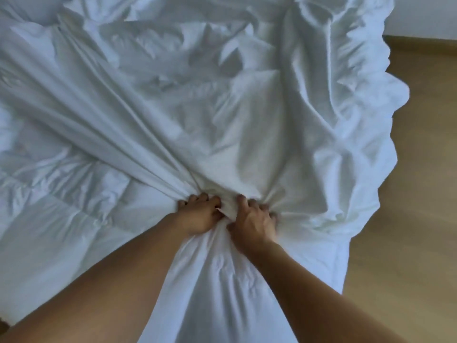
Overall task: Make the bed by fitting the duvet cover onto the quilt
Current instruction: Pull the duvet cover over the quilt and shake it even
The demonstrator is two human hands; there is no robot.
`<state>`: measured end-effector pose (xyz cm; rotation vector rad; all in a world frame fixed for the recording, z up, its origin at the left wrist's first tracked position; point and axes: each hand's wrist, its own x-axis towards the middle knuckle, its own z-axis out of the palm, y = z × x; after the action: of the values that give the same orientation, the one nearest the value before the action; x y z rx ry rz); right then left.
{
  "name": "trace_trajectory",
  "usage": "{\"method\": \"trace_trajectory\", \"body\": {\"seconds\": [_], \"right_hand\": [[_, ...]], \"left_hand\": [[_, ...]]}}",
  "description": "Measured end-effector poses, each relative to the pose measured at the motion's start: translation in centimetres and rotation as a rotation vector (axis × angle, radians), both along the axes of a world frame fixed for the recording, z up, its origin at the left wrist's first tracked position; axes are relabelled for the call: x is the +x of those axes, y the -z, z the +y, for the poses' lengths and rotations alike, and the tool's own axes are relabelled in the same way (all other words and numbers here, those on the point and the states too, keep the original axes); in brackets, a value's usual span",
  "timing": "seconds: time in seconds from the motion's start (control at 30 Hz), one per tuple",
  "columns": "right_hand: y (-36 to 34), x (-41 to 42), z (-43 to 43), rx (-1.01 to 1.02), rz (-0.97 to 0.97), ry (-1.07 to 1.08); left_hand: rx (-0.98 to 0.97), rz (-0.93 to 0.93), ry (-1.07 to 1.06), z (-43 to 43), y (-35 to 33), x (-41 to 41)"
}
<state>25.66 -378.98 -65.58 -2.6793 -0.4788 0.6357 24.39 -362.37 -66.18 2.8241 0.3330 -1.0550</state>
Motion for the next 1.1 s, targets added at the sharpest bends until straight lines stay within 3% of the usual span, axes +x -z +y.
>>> {"method": "trace_trajectory", "body": {"seconds": [0.1, 0.2, 0.27, 0.37, 0.5, 0.53, 0.63, 0.73, 0.8, 0.87, 0.93, 1.03, 1.1], "right_hand": [[1.9, 0.9, 1.6, -0.045, -0.039, 0.045], [2.4, 0.7, 1.6, -0.085, -0.13, 0.066], [1.9, -0.6, 1.5, -0.16, -0.18, 0.066], [0.3, -4.0, 2.0, -0.265, -0.238, 0.092], [-2.3, -5.7, 6.2, -0.539, -0.163, 0.258], [-3.1, -5.5, 8.5, -0.538, -0.223, 0.321], [-5.2, -4.3, 20.4, -0.252, -0.5, 0.198], [-5.8, -2.6, 33.7, -0.105, -0.355, -0.067], [-5.8, -2.6, 39.7, -0.079, -0.165, -0.017], [-5.4, -4.7, 41.1, -0.061, -0.166, 0.039], [-5.2, -7.9, 39.4, 0.103, -0.141, 0.135], [-4.4, -11.0, 36.2, 0.15, -0.168, 0.196], [-4.5, -11.0, 35.6, 0.104, -0.202, 0.186]], "left_hand": [[-0.097, -0.08, 0.137, 1.5, -0.9, -0.1], [0.074, -0.61, 0.432, 6.8, -3.5, 1.3], [0.215, -0.757, 0.382, 14.2, -4.8, 3.3], [0.336, -0.615, 0.303, 26.5, -5.1, 5.8], [0.155, -0.61, 0.27, 35.5, -4.7, 3.0], [0.094, -0.6, 0.224, 36.2, -4.5, 1.7], [-0.031, -0.625, 0.177, 37.4, -4.6, -2.6], [-0.072, -0.594, 0.305, 38.8, -5.9, -5.9], [-0.07, -0.53, 0.398, 40.6, -7.1, -7.0], [-0.032, -0.466, 0.473, 43.0, -7.7, -6.6], [0.106, -0.526, 0.524, 46.2, -8.1, -4.3], [0.308, -0.658, 0.414, 51.9, -8.7, 0.2], [0.327, -0.621, 0.33, 55.4, -8.8, 1.7]]}}
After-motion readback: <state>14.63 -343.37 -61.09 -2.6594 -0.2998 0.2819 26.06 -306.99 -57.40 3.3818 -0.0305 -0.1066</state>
